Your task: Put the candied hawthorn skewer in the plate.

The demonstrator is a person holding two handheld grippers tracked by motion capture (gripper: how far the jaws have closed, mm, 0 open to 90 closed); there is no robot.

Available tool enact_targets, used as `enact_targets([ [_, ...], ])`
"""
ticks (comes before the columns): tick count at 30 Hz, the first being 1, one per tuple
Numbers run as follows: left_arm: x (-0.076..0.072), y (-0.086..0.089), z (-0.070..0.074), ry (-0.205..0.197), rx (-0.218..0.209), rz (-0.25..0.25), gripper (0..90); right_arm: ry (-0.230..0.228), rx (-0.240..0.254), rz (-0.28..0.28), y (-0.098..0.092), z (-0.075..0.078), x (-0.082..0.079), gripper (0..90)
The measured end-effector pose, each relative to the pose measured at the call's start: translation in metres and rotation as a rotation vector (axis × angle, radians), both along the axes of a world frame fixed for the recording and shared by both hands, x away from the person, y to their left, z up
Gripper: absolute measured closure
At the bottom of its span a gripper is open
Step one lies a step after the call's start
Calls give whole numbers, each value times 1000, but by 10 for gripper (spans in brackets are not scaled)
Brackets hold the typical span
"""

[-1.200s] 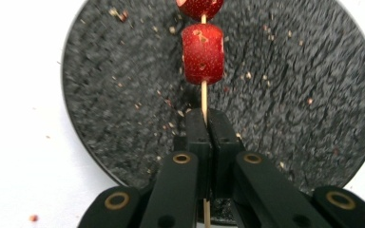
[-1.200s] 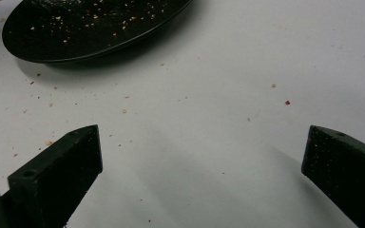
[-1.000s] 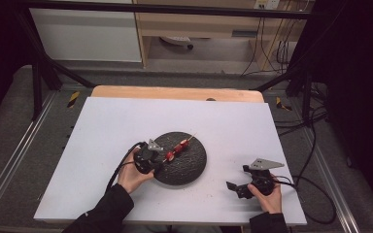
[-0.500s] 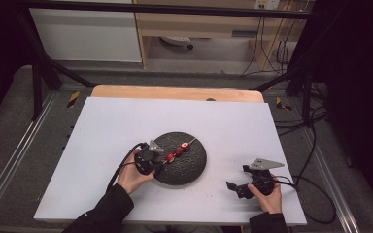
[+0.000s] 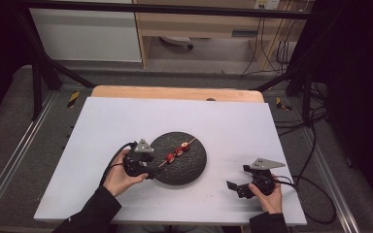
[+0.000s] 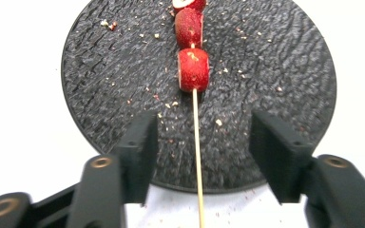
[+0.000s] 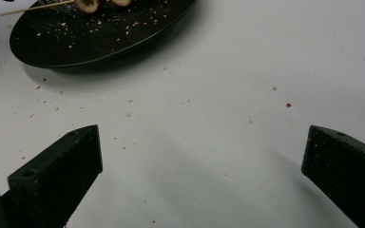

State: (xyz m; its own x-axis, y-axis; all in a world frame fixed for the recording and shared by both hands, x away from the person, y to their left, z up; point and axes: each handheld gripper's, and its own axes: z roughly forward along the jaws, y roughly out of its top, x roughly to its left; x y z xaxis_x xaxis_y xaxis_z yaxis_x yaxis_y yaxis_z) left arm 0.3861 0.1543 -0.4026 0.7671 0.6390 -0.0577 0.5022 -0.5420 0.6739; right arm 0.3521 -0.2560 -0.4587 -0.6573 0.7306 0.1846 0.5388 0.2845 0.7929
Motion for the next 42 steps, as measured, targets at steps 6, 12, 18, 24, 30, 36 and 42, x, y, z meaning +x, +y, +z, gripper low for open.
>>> enact_targets([
  [6,-7,18,2,-34,-29,-4,236,0,6,-6,-1,1,0,5],
  [12,-13,40,-1,-63,-58,23,108,8,3,-9,-1,1,0,5],
  [18,-18,66,-11,-89,-43,49,62,12,-9,-6,0,0,1,5],
  [24,-26,88,-24,-96,-59,60,56,14,-4,-9,0,0,1,5],
  [30,-34,107,-35,-113,-86,100,65,18,-11,-9,0,0,1,5],
  [36,-41,121,-46,-112,-86,125,68,27,-26,-8,0,-1,1,5],
  [42,-44,127,-49,-110,-96,137,68,34,-27,-9,0,-1,1,5],
])
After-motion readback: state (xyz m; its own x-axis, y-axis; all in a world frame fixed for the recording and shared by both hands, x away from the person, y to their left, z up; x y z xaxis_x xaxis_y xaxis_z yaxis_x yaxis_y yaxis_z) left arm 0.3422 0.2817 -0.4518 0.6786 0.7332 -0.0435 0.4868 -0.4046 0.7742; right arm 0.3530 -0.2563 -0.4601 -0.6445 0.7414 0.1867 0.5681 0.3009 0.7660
